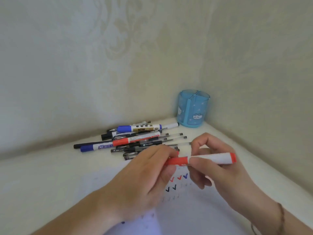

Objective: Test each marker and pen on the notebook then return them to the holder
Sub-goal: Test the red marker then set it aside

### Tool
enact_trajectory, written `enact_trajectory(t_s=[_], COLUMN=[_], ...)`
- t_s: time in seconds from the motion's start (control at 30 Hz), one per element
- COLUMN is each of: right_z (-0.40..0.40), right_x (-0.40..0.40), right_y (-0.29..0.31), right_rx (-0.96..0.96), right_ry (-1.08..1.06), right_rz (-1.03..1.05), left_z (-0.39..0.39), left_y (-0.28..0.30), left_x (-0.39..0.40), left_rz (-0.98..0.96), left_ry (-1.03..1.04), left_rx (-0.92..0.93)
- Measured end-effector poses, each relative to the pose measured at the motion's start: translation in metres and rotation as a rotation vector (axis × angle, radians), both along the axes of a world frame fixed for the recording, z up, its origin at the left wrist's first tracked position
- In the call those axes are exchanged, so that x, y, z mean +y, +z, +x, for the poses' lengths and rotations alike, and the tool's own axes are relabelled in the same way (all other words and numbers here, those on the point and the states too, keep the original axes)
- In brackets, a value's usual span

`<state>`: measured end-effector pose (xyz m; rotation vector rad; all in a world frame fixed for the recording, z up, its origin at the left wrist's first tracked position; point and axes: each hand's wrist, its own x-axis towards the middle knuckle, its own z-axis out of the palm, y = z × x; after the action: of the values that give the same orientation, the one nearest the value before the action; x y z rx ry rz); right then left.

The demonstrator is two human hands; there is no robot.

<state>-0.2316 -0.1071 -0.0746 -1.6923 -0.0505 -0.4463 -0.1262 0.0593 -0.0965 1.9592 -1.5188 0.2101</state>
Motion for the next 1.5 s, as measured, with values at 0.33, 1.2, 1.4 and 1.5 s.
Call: enact_trajectory(t_s=[0.33,1.2,1.4,1.5], right_z=[-0.001,0.01,0.012,0.013], right_x=[0.006,-0.006,-0.006,-0.01], right_y=[-0.023,-0.015,-0.015,-0.017], right_rx=[-0.261,0.367,0.414,0.389], right_ry=[0.015,-0.174,-0.155,-0.175], right_rz=[-0.183,-0.153,-0.211,-0.236], left_z=[0.005,0.036,0.034,0.033], left_y=[-0.004,-0.014,-0.014,-0.013], left_x=[-0.004,0.0,0.001,0.001], left_rz=[-0.023,-0.147,-0.178,-0.16], left_ry=[-0.113,0.018,-0.028,-0.006], left_rx=[-0.156,0.212,0.294,0.295])
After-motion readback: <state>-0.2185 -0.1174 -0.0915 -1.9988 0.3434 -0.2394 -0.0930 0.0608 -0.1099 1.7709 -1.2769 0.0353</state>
